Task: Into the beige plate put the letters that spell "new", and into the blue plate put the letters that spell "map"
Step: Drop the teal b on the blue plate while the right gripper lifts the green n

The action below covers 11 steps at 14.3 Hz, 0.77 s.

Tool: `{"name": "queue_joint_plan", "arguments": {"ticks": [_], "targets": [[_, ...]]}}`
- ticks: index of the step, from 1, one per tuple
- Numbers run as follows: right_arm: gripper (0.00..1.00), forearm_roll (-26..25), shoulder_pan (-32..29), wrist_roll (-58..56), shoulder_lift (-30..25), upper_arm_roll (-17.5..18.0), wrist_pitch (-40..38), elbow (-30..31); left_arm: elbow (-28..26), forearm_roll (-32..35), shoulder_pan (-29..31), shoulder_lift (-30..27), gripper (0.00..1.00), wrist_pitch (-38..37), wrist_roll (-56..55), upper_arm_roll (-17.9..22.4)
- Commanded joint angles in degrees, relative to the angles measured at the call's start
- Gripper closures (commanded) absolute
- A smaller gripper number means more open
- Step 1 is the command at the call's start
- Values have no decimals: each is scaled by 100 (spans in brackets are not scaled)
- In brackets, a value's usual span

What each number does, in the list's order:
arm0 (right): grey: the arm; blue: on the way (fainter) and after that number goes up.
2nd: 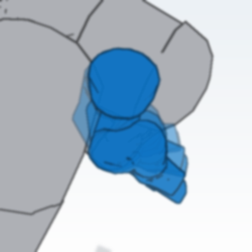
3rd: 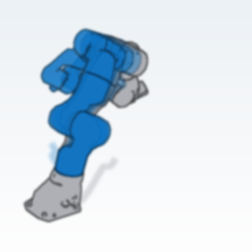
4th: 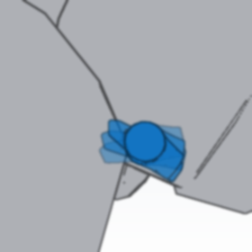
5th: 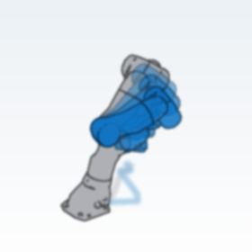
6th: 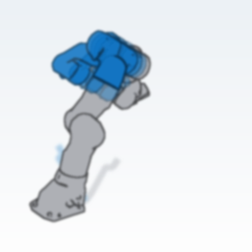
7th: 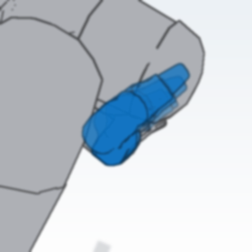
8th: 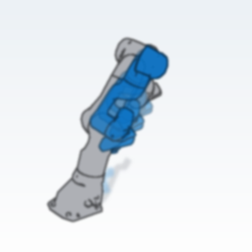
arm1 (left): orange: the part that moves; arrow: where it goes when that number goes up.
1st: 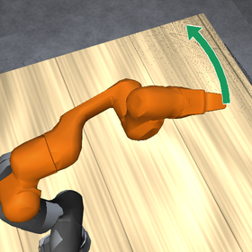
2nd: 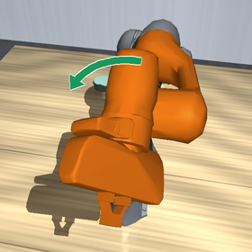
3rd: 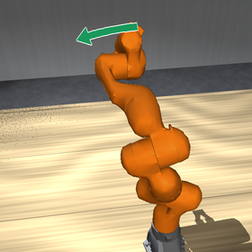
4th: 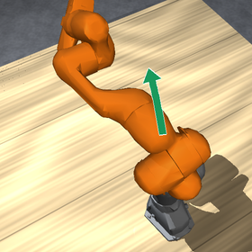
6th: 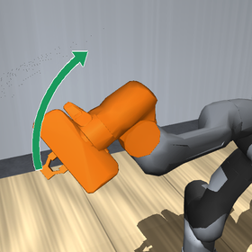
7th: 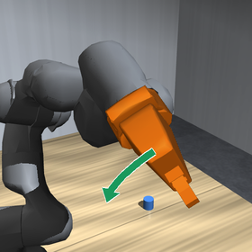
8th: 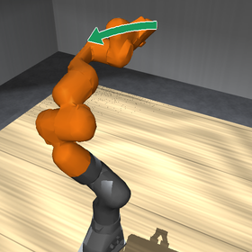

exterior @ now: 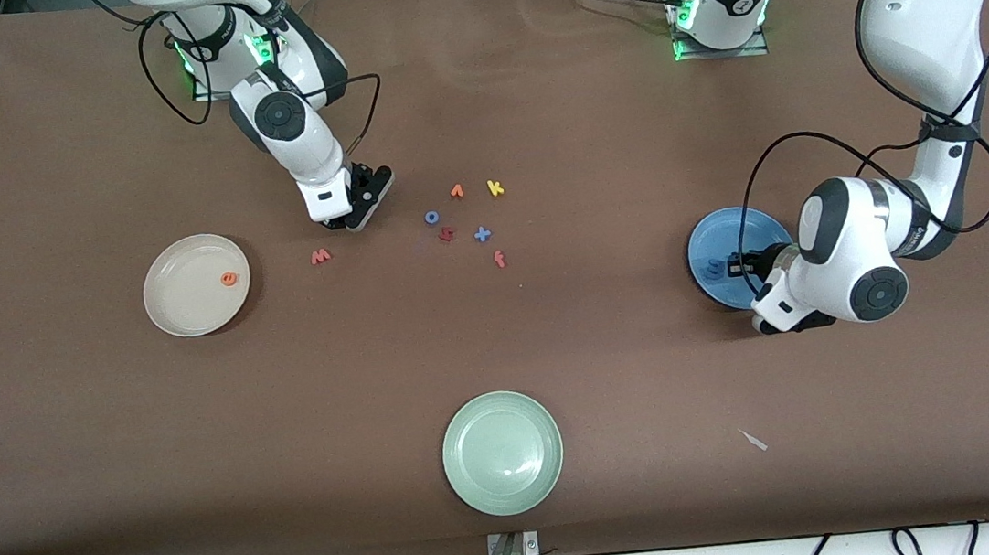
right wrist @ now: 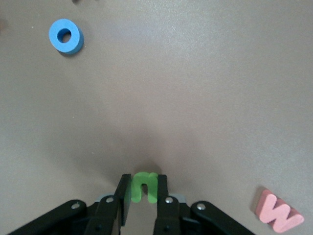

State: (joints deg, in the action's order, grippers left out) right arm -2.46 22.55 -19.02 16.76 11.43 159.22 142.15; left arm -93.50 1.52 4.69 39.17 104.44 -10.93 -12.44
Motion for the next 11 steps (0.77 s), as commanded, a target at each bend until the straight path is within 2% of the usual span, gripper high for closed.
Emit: {"name": "queue_joint_plan", "arguments": {"ticks": [1,2,6,11], "targets": [[79,35,-32,-137,152,8,56,-12,94,23,-3,186,0,128,135,-4],[84,35,-32,-137,152,8,47,-20,182,23,-46,187,0,155,127,-4],[89,35,-32,-111,65,8,-14,-73,401,41,-47,-303,0,76,118,-31],[91,35,-32,-146,-251,-193,-1014,-415,928,120,-47,-919,0,-152,135,-153]]}}
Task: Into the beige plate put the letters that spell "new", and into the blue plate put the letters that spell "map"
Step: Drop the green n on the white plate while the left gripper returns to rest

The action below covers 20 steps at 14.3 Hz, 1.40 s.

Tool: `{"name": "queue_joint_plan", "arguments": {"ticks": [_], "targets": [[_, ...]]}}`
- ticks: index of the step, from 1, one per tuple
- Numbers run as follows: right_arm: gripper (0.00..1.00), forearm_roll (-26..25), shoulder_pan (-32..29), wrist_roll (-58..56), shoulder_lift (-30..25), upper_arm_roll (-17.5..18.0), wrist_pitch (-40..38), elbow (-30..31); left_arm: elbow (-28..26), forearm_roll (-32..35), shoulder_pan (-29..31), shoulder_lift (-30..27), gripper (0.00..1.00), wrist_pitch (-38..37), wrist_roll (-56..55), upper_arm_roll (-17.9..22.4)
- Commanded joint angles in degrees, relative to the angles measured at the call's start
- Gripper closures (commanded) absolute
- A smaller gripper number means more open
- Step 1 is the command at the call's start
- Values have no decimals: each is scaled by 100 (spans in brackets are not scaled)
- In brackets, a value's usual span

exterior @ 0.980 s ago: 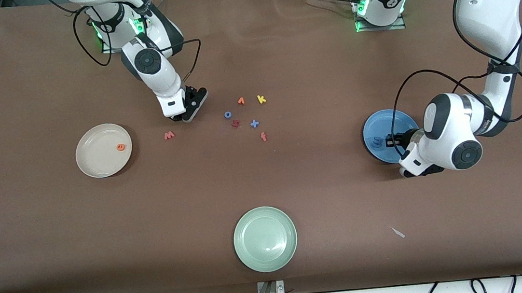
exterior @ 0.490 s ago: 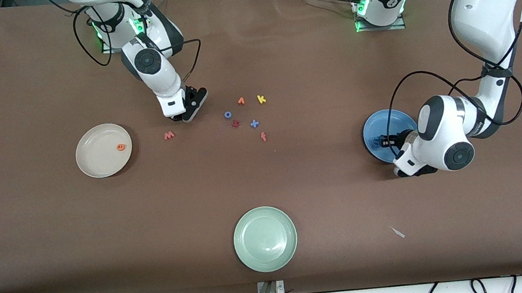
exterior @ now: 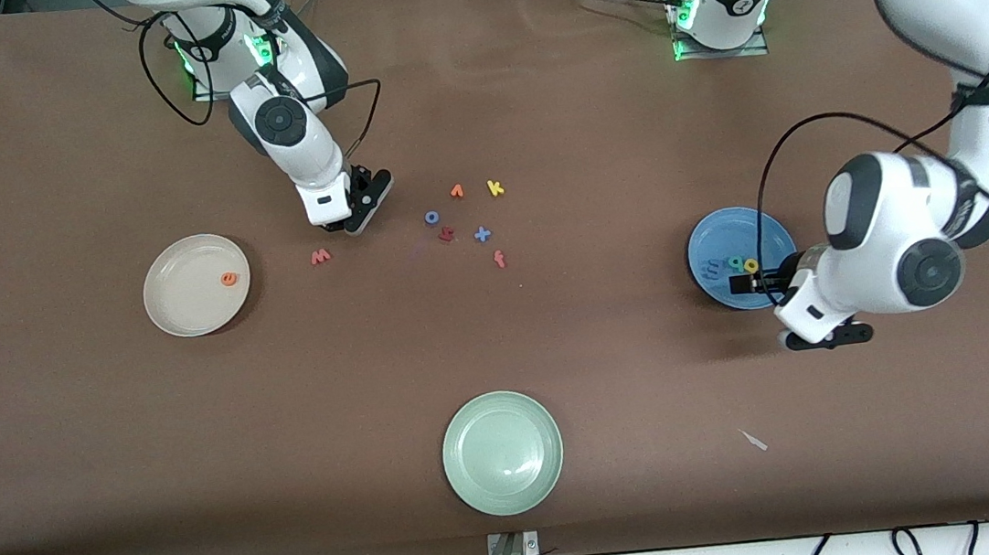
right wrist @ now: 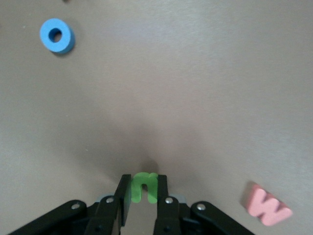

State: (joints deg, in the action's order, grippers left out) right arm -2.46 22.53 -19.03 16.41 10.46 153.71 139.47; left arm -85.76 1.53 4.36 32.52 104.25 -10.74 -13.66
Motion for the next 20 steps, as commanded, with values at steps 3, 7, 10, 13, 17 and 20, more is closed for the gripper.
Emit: {"name": "queue_joint_plan", "arguments": {"ticks": [3,7,10,13,17,20], "targets": [[91,35,-29,-233,-366,-307,-1052,-376,559,102,-6,-754,0,-150,449,-390],[91,52,-29,-339,-533,-1071,-2044,-867,586,137,3,-1546,0,-1079,538,-506],[91,52,-29,-356,-498,-1660,-2932,-1430,517,138,73,-1687,0,-1108,626,-419],[91,26,-47,-365,-174,-2258,-2988,-1677,18,-327,57,-2107,0,-986,1465,186],[90,43,-547,-391,590,-2391,-2908,-2238,-512,-311,-392,-2846,0,-880,1637,786],[37,114,-653,-278,759,-2391,-2969,-2398,-1309,-135,-629,-3628,0,-767,1602,960]]}}
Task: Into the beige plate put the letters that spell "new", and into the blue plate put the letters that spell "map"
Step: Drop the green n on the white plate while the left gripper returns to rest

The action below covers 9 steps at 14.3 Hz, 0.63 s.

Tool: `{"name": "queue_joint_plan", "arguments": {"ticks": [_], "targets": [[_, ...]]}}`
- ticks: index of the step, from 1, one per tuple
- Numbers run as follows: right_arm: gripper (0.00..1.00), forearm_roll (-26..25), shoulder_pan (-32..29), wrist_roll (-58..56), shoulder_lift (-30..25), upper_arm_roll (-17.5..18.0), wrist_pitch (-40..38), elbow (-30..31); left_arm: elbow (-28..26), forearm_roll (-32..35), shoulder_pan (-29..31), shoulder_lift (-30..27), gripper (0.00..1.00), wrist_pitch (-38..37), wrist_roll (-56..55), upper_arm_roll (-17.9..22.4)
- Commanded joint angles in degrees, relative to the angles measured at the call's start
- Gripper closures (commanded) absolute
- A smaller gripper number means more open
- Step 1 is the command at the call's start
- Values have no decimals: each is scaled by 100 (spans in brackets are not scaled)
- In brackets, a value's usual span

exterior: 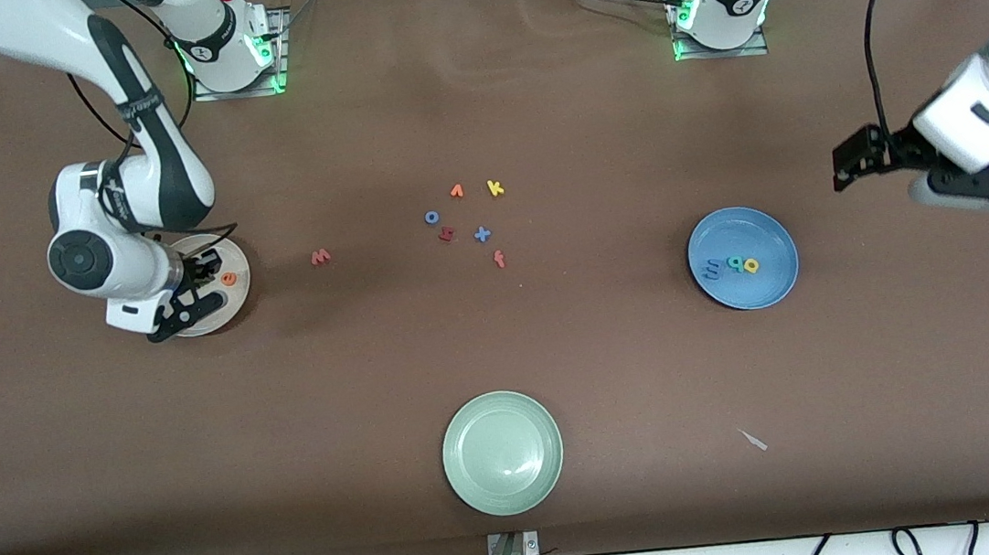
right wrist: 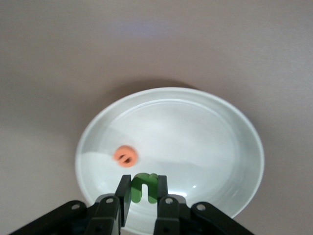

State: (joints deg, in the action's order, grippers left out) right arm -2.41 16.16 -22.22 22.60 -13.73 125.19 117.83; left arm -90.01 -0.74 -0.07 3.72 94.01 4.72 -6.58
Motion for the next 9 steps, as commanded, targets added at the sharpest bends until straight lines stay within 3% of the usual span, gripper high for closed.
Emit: {"name": "queue_joint_plan", "arguments": {"ticks": [1,4,5,9], "targets": [[0,170,-25,86,122,37,-135,-234,-1174,100,-299,-1029,0,354,56,314],[0,512,54,173,-10,63,-477,-295,-1318,441,-563,-1286,0,258,-32,393],[0,522,72,374,-54,80,-565,-304,-1266,452,-660,-1252,0,214,-15,612],[0,540,72,1796,-396,782,-557,-147,-678,399,-688,-769,0,179,-41,667]]}}
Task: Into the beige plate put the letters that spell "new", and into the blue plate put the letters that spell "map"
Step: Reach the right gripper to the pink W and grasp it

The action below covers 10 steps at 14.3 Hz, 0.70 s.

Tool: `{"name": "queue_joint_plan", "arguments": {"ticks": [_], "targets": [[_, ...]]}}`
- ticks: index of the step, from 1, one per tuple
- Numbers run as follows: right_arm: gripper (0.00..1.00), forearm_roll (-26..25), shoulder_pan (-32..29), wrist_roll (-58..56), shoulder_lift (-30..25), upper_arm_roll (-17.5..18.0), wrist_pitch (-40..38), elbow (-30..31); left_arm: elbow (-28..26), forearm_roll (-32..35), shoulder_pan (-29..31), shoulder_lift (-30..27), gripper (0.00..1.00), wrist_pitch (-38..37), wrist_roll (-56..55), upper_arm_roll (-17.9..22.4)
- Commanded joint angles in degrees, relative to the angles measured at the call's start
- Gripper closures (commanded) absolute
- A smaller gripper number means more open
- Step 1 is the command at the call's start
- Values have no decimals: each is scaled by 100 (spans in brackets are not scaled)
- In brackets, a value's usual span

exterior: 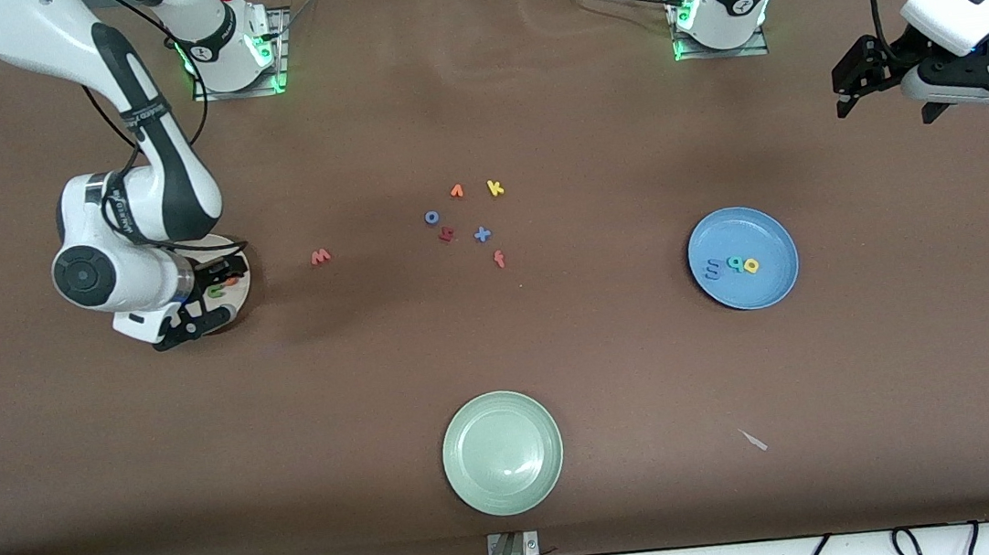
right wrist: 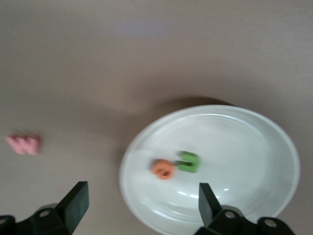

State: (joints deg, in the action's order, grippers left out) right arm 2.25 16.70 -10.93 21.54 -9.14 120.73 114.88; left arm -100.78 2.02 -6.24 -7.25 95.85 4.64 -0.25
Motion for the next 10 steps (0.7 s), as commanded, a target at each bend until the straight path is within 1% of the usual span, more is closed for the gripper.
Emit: {"name": "queue_joint_plan", "arguments": {"ticks": [1,3,6,7,10], "targets": [[0,66,17,932,-413,464,-32,279,445,63,-53,373,0,-14,-42,25],[0,74,18,1363,-589,719,274,595,489,36,-61,391,0,-154,-42,25],[0,65,26,1935,-879,1211,1397,1447,463,-446,157,391,0,-146,-42,25],[0,65,26,2041,-871,1300,1662,1597,463,-430,149,391,0,-146,-42,25],[0,65,26,2156,-792,1388,2260,1906,480,-386,123,408,0,-146,-34,16]]}}
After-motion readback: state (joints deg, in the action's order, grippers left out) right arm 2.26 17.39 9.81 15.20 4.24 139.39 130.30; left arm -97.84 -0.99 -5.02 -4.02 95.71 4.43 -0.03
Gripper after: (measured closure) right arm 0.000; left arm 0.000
